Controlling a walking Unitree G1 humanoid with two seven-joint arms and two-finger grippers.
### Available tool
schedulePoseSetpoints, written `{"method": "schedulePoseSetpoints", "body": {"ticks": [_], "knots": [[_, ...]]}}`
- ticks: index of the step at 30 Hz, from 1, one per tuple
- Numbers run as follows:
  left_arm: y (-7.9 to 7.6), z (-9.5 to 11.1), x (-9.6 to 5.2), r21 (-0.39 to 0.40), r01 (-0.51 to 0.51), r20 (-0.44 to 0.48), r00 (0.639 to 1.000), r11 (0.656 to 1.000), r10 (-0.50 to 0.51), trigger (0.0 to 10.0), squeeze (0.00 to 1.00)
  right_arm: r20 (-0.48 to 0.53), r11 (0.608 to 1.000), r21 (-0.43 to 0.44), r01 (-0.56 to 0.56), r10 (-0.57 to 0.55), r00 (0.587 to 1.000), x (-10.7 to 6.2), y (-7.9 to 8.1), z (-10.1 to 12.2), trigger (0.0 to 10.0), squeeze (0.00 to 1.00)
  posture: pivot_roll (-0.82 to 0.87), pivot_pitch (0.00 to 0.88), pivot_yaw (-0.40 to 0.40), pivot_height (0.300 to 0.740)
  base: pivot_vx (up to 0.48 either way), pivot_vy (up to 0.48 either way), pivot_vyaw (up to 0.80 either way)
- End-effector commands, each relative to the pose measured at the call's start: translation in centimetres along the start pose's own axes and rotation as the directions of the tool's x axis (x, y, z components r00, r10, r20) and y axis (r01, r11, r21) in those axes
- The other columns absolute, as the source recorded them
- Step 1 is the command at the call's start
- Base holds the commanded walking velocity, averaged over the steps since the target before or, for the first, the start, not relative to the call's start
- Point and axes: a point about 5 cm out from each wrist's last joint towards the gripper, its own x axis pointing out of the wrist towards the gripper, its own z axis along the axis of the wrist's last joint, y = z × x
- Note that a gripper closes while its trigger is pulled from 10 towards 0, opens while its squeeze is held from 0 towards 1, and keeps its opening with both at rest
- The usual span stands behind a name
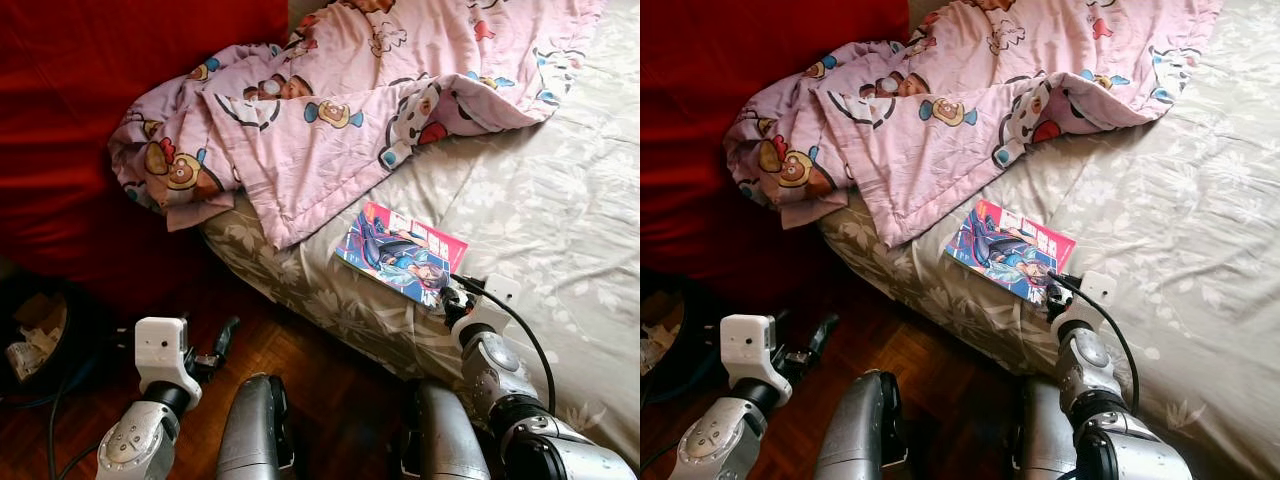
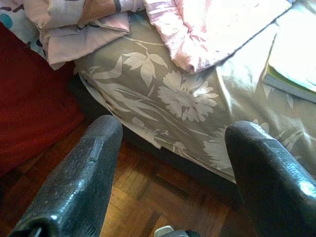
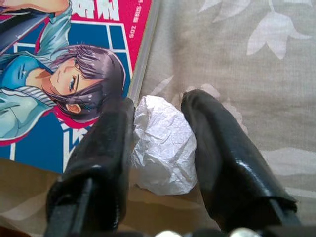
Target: Clean up the room
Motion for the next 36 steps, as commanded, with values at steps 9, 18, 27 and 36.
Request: {"method": "schedulePoseSetpoints", "body": {"ticks": [9,18,27,36], "knots": [[0.1,-0.9,0.4,0.028,0.000,-0.033,0.999,1.000,0.000,10.0,0.00,-0.064,1.000,-0.017,0.009,-0.010,0.998,-0.2,0.1,-1.3,0.0,0.00,0.06,0.270,0.082,0.599,0.000,0.000,0.00],[0.1,-0.8,1.4,0.033,0.004,-0.022,1.000,0.999,-0.003,10.0,0.00,-0.076,1.000,-0.025,0.010,-0.012,0.997,-0.2,0.4,-1.4,0.0,0.00,0.04,0.235,0.079,0.599,0.000,0.000,0.00],[-0.1,-0.9,2.9,0.024,0.000,-0.001,1.000,1.000,0.000,10.0,0.00,0.018,1.000,0.000,-0.002,0.002,1.000,0.0,0.5,-0.1,0.0,0.00,0.00,0.178,0.069,0.599,0.000,0.000,0.00],[-0.3,-1.3,3.5,-0.015,-0.020,0.010,1.000,1.000,0.020,10.0,0.00,0.177,1.000,0.011,-0.027,0.024,0.984,-0.8,-0.3,1.1,0.0,0.00,-0.03,0.159,0.059,0.599,0.000,0.000,0.00]]}}
